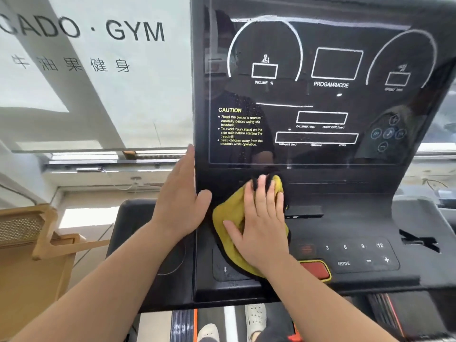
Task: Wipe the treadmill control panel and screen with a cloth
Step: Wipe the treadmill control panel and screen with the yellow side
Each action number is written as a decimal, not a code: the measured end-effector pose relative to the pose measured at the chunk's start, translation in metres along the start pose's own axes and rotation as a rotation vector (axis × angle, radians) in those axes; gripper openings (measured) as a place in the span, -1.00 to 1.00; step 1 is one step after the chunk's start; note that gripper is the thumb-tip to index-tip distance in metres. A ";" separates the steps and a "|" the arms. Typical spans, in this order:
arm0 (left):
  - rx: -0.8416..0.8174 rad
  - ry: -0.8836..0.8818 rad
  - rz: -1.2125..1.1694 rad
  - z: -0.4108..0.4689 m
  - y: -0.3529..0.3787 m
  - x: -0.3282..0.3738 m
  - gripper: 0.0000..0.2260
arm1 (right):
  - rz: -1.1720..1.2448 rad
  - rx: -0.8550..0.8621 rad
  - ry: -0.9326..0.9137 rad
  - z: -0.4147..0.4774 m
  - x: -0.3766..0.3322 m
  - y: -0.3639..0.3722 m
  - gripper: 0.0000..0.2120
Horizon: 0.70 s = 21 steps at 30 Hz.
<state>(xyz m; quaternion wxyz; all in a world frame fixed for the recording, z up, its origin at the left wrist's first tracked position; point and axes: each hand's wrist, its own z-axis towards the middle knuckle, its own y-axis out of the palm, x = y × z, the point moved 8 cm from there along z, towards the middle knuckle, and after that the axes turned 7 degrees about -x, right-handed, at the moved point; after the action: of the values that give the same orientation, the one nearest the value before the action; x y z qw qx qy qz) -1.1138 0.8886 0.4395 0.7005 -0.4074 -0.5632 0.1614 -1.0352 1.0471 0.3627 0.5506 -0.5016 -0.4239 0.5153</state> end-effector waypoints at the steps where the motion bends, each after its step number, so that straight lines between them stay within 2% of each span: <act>1: -0.009 -0.028 -0.028 0.002 0.000 0.000 -0.19 | 0.000 0.014 0.013 0.001 0.005 -0.001 -0.10; 8: -0.087 0.032 -0.079 0.009 -0.020 -0.005 -0.23 | -0.013 0.188 0.022 0.051 0.024 -0.041 -0.12; 15: -0.014 0.087 -0.214 0.033 -0.049 0.026 -0.25 | 0.042 0.286 0.068 0.107 0.010 -0.096 -0.07; 17: 0.030 0.050 -0.341 0.039 -0.059 0.030 -0.29 | -0.056 0.287 -0.031 0.113 0.001 -0.102 -0.06; 21: 0.033 0.056 -0.442 0.046 -0.068 0.025 -0.36 | -0.331 0.283 -0.422 0.100 -0.021 -0.081 -0.10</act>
<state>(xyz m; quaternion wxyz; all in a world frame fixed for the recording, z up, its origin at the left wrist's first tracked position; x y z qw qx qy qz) -1.1644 0.8821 0.5083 0.7408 -0.2671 -0.6164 0.0016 -1.1243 1.0406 0.4576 0.5912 -0.2259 -0.5288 0.5655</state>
